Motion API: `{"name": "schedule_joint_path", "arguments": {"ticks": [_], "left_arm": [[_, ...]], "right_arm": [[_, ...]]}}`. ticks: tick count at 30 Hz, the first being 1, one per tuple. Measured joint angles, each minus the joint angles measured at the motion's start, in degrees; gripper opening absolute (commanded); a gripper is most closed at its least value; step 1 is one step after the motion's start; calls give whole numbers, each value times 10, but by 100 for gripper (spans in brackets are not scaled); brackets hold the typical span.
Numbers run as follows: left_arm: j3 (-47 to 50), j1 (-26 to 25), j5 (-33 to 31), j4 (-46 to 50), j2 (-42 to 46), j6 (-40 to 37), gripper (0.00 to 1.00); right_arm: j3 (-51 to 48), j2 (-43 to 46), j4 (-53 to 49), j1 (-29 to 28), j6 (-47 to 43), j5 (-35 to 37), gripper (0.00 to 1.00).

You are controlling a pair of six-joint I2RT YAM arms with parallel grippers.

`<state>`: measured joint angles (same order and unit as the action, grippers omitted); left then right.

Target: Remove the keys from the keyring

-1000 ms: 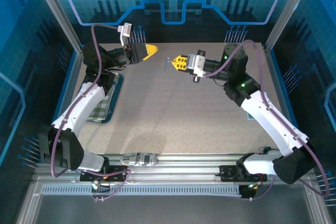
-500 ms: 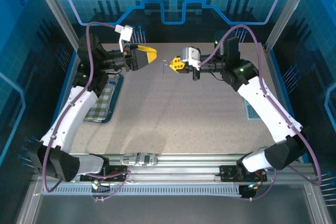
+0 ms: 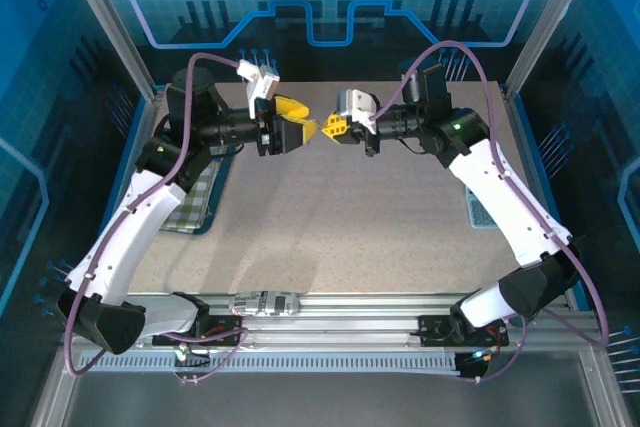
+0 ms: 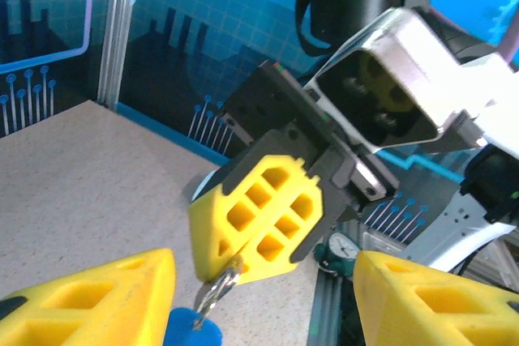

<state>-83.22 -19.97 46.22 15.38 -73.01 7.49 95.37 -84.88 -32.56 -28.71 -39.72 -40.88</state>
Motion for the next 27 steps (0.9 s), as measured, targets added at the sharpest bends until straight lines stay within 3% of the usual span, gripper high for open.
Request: {"name": "schedule_joint_path", "arguments": {"ticks": [5,12,19,27], "left_arm": [[-15,-3,-6,24,-9,-16,58],[-24,-9,-6,40,-19,-30,40],[-30,-9,-3,49,-28,-33,1],[-32,-8,-6,40,-28,-15,0]], "right_arm": [[2,0,-9,-2,0,0,0],[8,0,-10,-2,0,1,0],[8,-1,-12,-2,0,1,0],[-13,9,12,-3,7,-2,0]]}}
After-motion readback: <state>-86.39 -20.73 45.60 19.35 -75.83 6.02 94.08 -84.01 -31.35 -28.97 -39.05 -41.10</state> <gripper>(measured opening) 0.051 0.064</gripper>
